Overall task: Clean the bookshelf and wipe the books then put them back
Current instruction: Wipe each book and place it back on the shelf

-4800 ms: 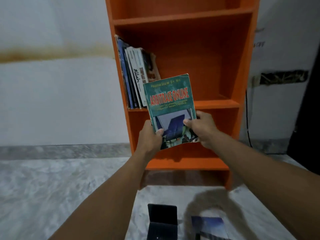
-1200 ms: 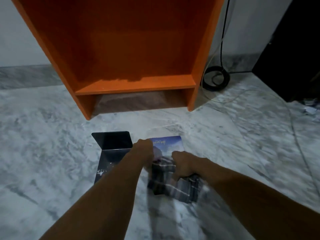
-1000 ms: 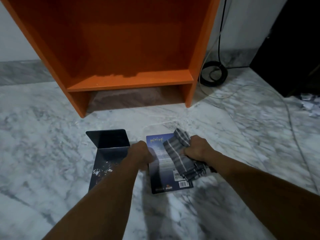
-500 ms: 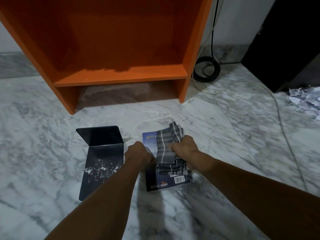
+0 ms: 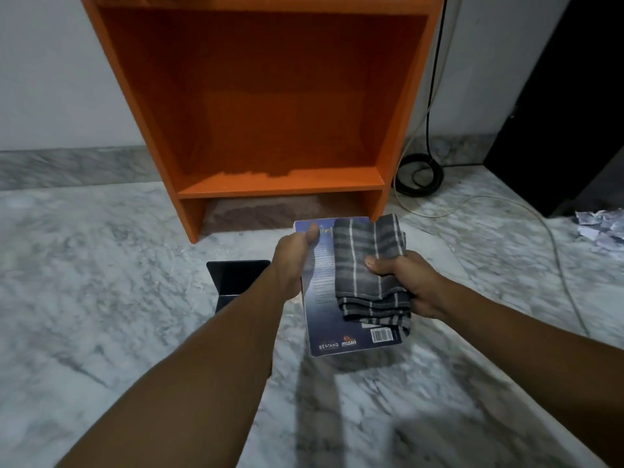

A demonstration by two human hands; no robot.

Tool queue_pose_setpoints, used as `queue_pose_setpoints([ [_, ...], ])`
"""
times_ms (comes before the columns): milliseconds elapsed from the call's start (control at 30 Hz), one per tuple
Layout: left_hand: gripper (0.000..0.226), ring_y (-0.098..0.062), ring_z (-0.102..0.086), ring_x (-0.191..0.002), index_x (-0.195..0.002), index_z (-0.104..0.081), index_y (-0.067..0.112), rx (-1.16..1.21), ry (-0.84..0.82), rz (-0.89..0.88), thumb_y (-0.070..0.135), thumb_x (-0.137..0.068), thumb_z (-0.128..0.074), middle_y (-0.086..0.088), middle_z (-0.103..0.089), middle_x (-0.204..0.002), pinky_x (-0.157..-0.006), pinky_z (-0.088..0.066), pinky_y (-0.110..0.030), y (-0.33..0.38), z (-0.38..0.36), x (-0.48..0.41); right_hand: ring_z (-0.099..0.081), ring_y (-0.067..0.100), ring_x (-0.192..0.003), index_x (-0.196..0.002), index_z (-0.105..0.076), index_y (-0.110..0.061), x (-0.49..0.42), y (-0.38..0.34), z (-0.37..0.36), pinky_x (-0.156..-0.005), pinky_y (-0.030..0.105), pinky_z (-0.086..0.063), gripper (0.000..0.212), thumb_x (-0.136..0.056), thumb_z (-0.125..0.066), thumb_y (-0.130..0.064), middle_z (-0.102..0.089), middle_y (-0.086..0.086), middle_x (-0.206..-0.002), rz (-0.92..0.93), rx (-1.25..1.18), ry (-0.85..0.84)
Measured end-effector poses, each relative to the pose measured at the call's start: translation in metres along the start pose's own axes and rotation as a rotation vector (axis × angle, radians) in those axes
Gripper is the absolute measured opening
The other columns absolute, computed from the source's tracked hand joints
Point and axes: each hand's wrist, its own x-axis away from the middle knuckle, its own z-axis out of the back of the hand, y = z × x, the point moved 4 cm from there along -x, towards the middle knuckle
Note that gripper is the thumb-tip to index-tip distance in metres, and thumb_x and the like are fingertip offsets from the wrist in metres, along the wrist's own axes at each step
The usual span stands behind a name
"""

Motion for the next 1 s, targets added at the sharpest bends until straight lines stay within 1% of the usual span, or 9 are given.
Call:
queue_pose_setpoints([
  [167,0.029,-0.034,-0.063,-0.102,-0.097,-0.062,0.007,-0.044,0.027,-0.110,0.033,-0.102,-0.050,-0.014,-0.066,-0.108,-0.100,-0.048,-0.053,0.033,0.004,0.021,-0.070,0.025,-0.091,-0.110,-0.064,-0.014,0.019,-0.037,-0.010,-0.075,0.036,-0.055,0.024,-0.088,-0.065,-0.004,-0.074,0.005,-0.097,0.222,0.229,0.029],
  [433,0.084,-0.034,-0.051,-0.130,-0.121,-0.060,0.004,0.073,-0.011,-0.128,0.063,-0.063,-0.072,-0.014,-0.060,-0.134,-0.111,-0.032,-0.059,0.037,0.033,-0.015,-0.064,0.028,-0.080,-0.116,-0.059,-0.021,0.045,-0.157,-0.036,-0.060,0.040,-0.053,0.044,-0.077,-0.062,-0.001,-0.067,0.000,-0.086,1.132,0.869,0.376],
  [500,0.074,-0.031,-0.053,-0.127,-0.127,-0.059,0.007,0.098,-0.034,-0.141,0.059,-0.075,-0.068,-0.012,-0.061,-0.132,-0.110,-0.037,-0.056,0.052,0.021,0.010,-0.063,0.032,-0.103,-0.131,-0.056,-0.027,0.046,-0.132,-0.055,-0.081,0.043,-0.055,0.065,-0.074,-0.064,0.002,-0.068,0.009,-0.114,1.068,1.130,0.252],
  [567,0.041,-0.032,-0.062,-0.104,-0.106,-0.063,0.006,0.100,-0.039,-0.152,0.044,-0.096,-0.054,-0.015,-0.066,-0.111,-0.093,-0.051,-0.050,0.055,0.015,0.019,-0.054,0.034,-0.121,-0.132,-0.055,-0.027,0.051,-0.070,-0.066,-0.092,0.049,-0.052,0.067,-0.073,-0.070,0.002,-0.057,0.010,-0.135,1.106,1.393,0.139],
  [667,0.056,-0.030,-0.055,-0.090,-0.096,-0.063,0.004,-0.029,0.044,-0.179,0.059,-0.083,-0.064,-0.024,-0.061,-0.100,-0.088,-0.052,-0.060,0.051,0.027,0.020,-0.063,0.032,-0.111,-0.120,-0.063,-0.022,0.076,0.011,-0.059,-0.071,0.039,-0.058,0.070,-0.056,-0.057,0.005,-0.063,0.007,-0.128,1.205,1.541,-0.268],
  [700,0.067,-0.048,-0.059,-0.104,-0.104,-0.064,0.002,-0.034,0.038,-0.180,0.063,-0.075,-0.066,-0.029,-0.061,-0.109,-0.092,-0.049,-0.065,0.047,0.033,0.013,-0.066,0.028,-0.104,-0.116,-0.064,-0.024,0.083,0.024,-0.053,-0.066,0.033,-0.056,0.066,-0.055,-0.052,0.000,-0.066,0.003,-0.122,1.162,1.588,-0.435],
  [733,0.071,-0.046,-0.049,-0.126,-0.112,-0.063,0.001,-0.014,0.016,-0.177,0.061,-0.073,-0.066,-0.028,-0.061,-0.119,-0.095,-0.046,-0.066,0.047,0.035,0.012,-0.068,0.024,-0.098,-0.112,-0.064,-0.026,0.093,0.025,-0.049,-0.063,0.029,-0.054,0.061,-0.057,-0.048,-0.006,-0.068,-0.001,-0.116,1.129,1.600,-0.525],
  [867,0.038,-0.033,-0.058,-0.115,-0.101,-0.060,0.003,0.090,-0.076,-0.183,0.038,-0.103,-0.045,-0.014,-0.062,-0.119,-0.104,-0.044,-0.054,0.062,0.023,0.037,-0.064,0.014,-0.087,-0.105,-0.068,-0.020,0.104,-0.056,-0.048,-0.072,0.021,-0.050,0.039,-0.069,-0.055,-0.024,-0.073,0.000,-0.101,1.322,1.101,-0.177],
  [1000,0.044,-0.024,-0.069,-0.082,-0.110,-0.062,0.005,0.148,-0.214,-0.085,0.038,-0.106,-0.033,-0.013,-0.070,-0.096,-0.069,-0.057,-0.035,0.071,0.004,0.045,-0.059,0.035,-0.116,-0.132,-0.057,-0.013,0.076,-0.110,-0.068,-0.087,0.050,-0.055,0.068,-0.068,-0.071,0.003,-0.059,0.017,-0.132,1.243,1.148,0.272],
])
